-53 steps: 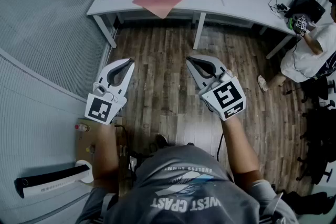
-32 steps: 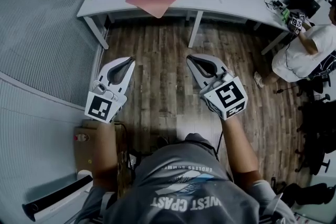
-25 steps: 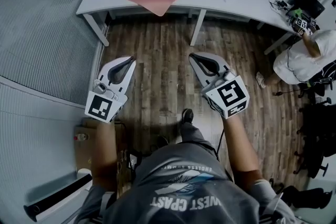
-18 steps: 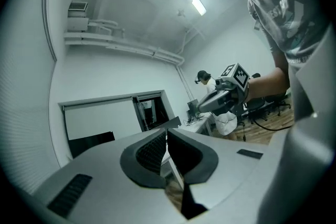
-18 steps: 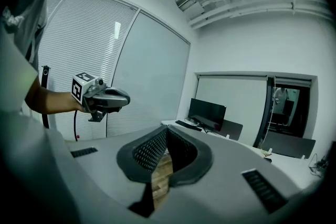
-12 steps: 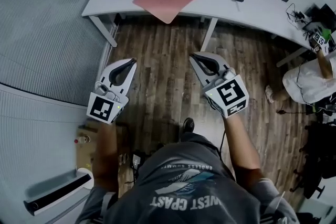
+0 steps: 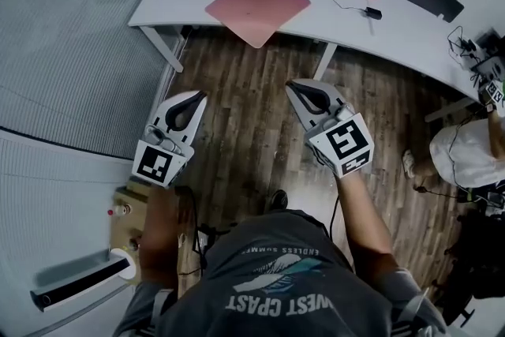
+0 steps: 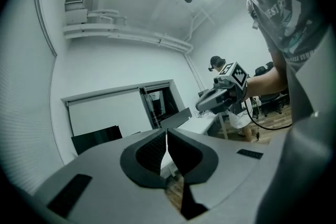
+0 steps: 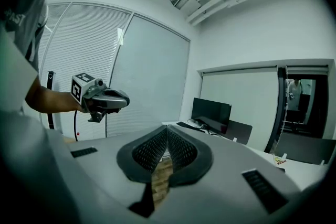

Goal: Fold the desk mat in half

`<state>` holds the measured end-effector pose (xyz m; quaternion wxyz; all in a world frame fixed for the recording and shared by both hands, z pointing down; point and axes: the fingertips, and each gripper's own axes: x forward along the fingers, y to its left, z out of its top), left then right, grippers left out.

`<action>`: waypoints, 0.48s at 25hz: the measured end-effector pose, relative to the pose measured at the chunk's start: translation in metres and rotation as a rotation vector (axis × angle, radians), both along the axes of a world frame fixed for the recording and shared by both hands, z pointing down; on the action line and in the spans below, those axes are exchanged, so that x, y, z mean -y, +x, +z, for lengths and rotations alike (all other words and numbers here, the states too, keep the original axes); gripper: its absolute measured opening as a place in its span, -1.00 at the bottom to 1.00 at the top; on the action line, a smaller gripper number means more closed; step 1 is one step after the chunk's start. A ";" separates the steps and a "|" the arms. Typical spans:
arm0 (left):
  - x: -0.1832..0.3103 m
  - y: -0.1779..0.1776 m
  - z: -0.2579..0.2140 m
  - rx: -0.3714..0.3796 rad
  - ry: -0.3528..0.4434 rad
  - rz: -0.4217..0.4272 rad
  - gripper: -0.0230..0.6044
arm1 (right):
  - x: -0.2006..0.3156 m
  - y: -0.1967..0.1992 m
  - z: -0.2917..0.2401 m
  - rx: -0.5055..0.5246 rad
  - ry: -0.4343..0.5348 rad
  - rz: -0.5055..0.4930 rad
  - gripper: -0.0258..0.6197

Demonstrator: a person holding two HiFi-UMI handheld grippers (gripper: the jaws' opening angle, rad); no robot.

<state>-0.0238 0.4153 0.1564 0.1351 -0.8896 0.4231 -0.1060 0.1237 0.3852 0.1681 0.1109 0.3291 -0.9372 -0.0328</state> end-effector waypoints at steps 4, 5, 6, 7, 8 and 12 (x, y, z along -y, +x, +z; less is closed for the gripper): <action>0.022 0.015 0.003 0.017 -0.008 -0.015 -0.85 | 0.029 0.016 0.007 0.000 0.004 -0.011 -0.84; 0.028 0.018 0.003 0.020 -0.009 -0.017 -0.85 | 0.035 0.020 0.008 0.003 0.002 -0.012 -0.84; 0.034 0.022 0.004 0.022 -0.009 -0.016 -0.85 | 0.042 0.023 0.009 0.006 -0.001 -0.011 -0.84; 0.039 0.026 0.005 0.024 -0.011 -0.013 -0.85 | 0.047 0.026 0.010 0.010 -0.004 -0.009 -0.84; 0.044 0.030 0.006 0.027 -0.013 -0.008 -0.85 | 0.053 0.029 0.011 0.014 -0.007 -0.007 -0.84; 0.067 0.038 0.010 0.039 -0.031 0.011 -0.85 | 0.074 0.035 0.017 0.019 -0.020 0.006 -0.84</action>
